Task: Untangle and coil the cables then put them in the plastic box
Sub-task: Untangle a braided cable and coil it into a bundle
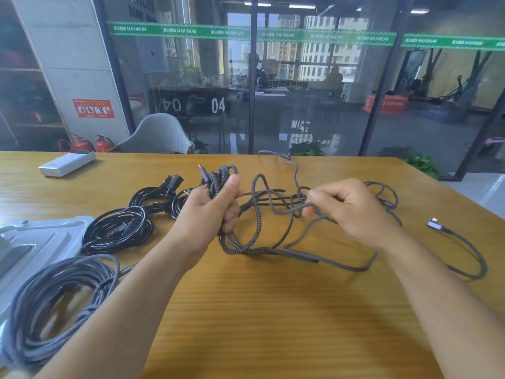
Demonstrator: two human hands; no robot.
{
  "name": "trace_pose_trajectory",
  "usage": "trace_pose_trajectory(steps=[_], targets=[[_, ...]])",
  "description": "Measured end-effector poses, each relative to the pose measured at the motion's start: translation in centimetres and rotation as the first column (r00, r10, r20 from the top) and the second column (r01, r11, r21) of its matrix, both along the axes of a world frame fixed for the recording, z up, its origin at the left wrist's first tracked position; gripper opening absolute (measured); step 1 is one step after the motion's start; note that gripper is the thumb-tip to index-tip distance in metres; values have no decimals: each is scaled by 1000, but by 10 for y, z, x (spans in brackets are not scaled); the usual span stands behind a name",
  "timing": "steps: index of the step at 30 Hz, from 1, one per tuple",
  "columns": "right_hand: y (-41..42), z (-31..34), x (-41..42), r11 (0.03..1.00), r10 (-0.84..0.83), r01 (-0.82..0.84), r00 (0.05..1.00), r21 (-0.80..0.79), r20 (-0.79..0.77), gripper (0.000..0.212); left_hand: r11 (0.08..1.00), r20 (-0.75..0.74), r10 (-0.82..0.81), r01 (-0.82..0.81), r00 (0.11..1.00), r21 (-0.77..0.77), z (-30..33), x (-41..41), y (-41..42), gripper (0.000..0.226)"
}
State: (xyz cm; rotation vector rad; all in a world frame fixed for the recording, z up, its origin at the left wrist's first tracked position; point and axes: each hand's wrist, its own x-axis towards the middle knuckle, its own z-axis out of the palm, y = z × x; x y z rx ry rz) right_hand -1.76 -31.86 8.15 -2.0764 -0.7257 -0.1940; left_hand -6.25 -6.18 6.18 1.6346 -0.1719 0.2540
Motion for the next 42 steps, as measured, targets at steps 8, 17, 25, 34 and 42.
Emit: trace_pose_trajectory(steps=[8, 17, 25, 34, 42], targets=[[-13, 2, 6, 740, -288, 439, 891, -509, 351, 54, 998, -3, 9, -9, 1000, 65, 3, -3, -3, 48], [29, -9, -17, 906, 278, -101, 874, -411, 398, 15, 994, 13, -46, 45, 999, 101, 4, -5, -8, 45], [8, -2, -4, 833, -127, 249, 955, -494, 268, 62, 992, -75, 109, -104, 991, 68, 7, -4, -1, 67], [5, -7, 6, 704, -361, 612, 745, -360, 560, 44, 989, -79, 118, -110, 990, 98, 1, -2, 1, 51], [75, -23, -40, 815, -157, 497, 684, -298, 713, 54, 997, -131, -70, 68, 989, -22, -2, -2, -8, 53]])
